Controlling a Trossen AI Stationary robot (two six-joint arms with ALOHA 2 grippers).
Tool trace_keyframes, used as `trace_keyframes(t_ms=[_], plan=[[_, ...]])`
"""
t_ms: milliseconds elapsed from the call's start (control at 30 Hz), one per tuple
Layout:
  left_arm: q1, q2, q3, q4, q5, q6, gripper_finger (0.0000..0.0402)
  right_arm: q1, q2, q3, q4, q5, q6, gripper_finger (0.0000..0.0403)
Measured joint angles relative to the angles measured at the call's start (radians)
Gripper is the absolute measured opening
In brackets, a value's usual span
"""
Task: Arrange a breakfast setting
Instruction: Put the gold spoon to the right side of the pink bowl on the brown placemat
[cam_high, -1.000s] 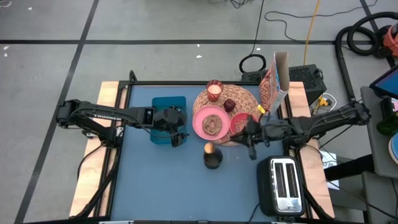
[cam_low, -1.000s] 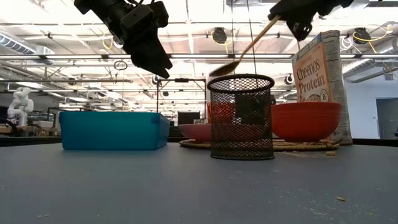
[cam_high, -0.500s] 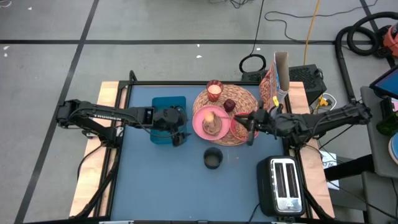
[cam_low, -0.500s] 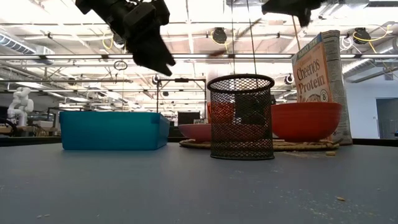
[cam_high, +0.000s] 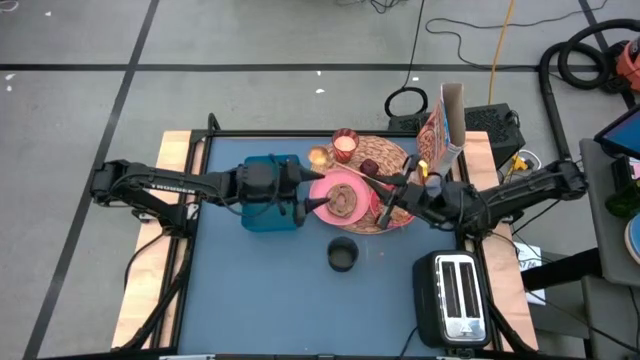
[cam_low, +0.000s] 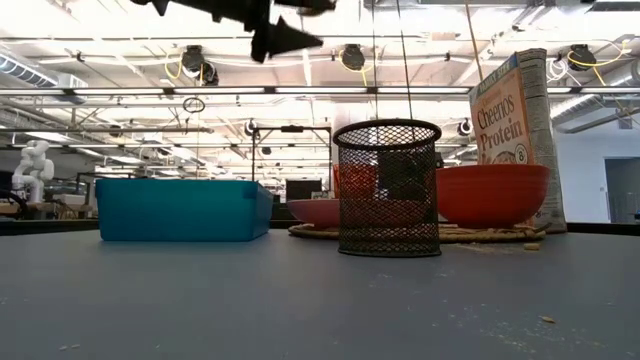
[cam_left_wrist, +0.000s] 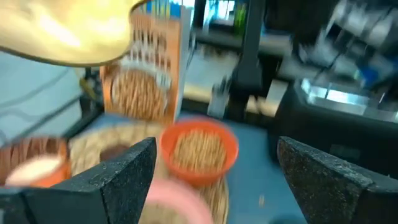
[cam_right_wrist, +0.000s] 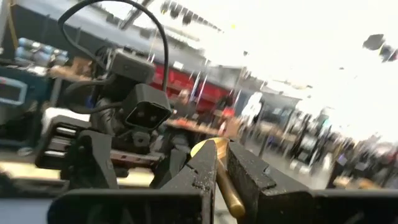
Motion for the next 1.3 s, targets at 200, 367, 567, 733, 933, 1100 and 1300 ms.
trace_keyframes(t_ms=[200, 367, 567, 733, 933, 1100, 1300], plan=[[0.0, 0.0, 0.0, 0.192, 0.0, -0.002, 0.034, 0.0, 0.101, 0.0, 0.266, 0.0, -0.183, 0.0019], [0.0, 0.0, 0.0, 0.349, 0.0, -0.016, 0.034, -0.001, 0.165, 0.0, 0.363, -0.026, -0.272, 0.0019], [0.001, 0.0, 0.0, 0.436, 0.003, -0.096, 0.034, -0.026, 0.224, 0.002, 0.477, -0.176, -0.3, 0.0019], [0.002, 0.0, 0.0, 0.437, 0.0, -0.165, 0.034, -0.048, 0.256, 0.002, 0.574, -0.19, -0.313, 0.0019], [0.002, 0.0, 0.0, 0.434, -0.002, -0.21, 0.034, -0.076, 0.264, 0.002, 0.643, -0.191, -0.323, 0.002], [0.002, 0.0, 0.0, 0.435, -0.037, -0.253, 0.034, -0.091, 0.264, 0.002, 0.652, -0.248, -0.312, 0.002], [0.002, 0.0, 0.0, 0.479, -0.114, -0.335, 0.034, -0.092, 0.264, 0.002, 0.65, -0.32, -0.3, 0.002]])
